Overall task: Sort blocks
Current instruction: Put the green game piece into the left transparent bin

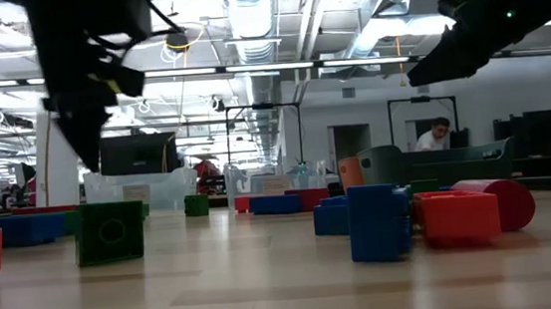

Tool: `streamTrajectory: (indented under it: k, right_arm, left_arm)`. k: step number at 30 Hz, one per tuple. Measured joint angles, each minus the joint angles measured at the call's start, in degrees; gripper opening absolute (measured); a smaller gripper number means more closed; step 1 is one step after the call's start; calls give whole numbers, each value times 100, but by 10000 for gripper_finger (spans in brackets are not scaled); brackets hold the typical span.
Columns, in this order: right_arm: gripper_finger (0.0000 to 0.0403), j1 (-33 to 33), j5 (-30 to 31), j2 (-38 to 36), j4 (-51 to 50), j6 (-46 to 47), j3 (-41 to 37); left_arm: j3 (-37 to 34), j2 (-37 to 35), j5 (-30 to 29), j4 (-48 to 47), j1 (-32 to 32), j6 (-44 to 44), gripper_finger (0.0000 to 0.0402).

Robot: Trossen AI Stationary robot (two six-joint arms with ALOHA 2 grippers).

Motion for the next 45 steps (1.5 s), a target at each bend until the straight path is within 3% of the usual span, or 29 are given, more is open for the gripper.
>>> streamTrajectory:
  k: [7, 12, 20, 27, 39, 45]
  right_arm:
    - [211, 228, -2, 229, 15, 52, 1]
    - [211, 380, -4, 381, 62, 94, 1]
    - [211, 534, -4, 616, 403, -84, 1]
    - [211, 564, -7, 756, 448, -57, 3]
    - [210, 624, -9, 1005, 723, -42, 3]
    - [210, 793, -9, 1162, 913, -36, 3]
  left_arm:
    - [4, 332, 242, 1103, 669, 2798, 183]
    - [4, 345, 598, 1313, 1148, 3847, 183]
    - [-3, 474, 978, 1463, 1873, 4574, 183]
    - [-9, 932, 1033, 1544, 1937, 5132, 187]
    - [-61, 1008, 761, 1552, 2055, 5283, 275]
    - [-380, 1008, 839, 1755, 2227, 5339, 283]
